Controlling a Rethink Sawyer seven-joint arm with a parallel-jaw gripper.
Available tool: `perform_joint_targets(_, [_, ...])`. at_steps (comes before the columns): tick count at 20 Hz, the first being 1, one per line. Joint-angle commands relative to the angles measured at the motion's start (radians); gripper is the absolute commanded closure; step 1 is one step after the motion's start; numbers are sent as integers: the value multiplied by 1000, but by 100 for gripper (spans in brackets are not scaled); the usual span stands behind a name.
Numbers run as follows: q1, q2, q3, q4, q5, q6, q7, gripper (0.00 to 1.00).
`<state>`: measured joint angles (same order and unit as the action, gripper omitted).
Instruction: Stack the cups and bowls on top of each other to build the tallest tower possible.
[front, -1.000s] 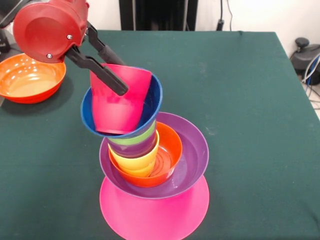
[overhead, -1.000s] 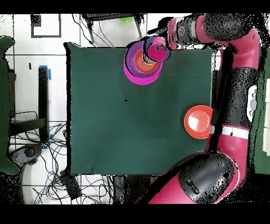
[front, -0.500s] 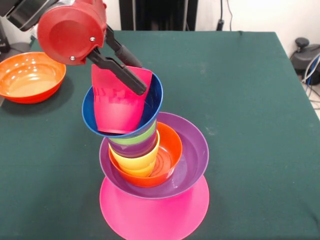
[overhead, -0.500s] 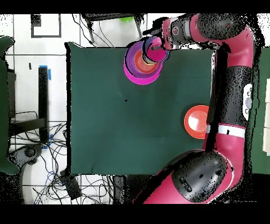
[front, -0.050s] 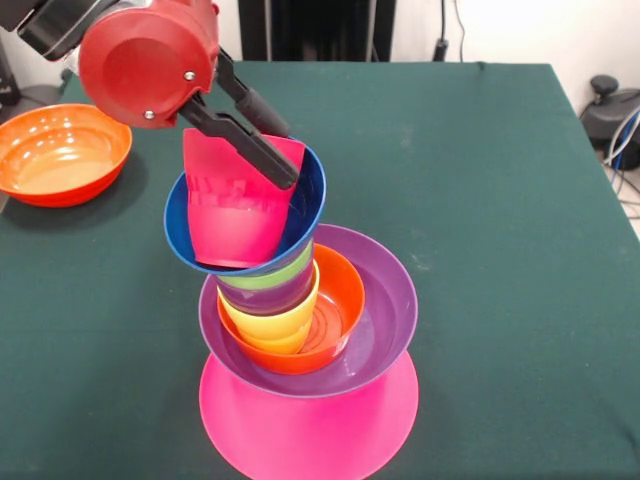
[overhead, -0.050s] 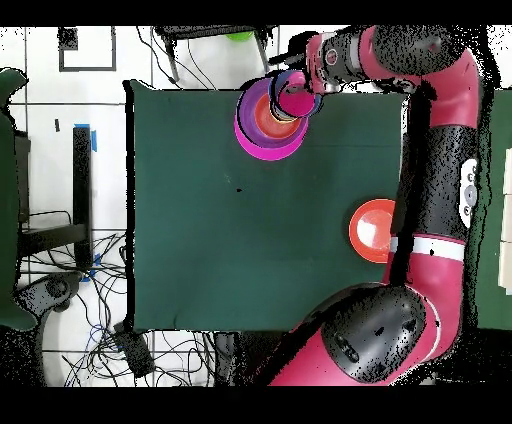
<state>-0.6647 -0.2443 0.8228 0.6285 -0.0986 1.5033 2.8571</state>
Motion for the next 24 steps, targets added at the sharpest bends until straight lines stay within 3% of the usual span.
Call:
perform_joint_targets(1, [36,-51,-91,97,22,-45,110,0])
perform_joint_targets(7, [38,-87,-117,128,54,-57,117,0])
perform_joint_targets(14, [31,-182,-167,255,71,-169,94,0])
perform_joint_targets(17, [38,-200,-201,250,26,-224,40,0])
perform_joint_targets(20, [53,-195,-234,228,-59,-361,-35,0])
perform_joint_targets(24, [58,-194,-247,236,-99,-452,-106,0])
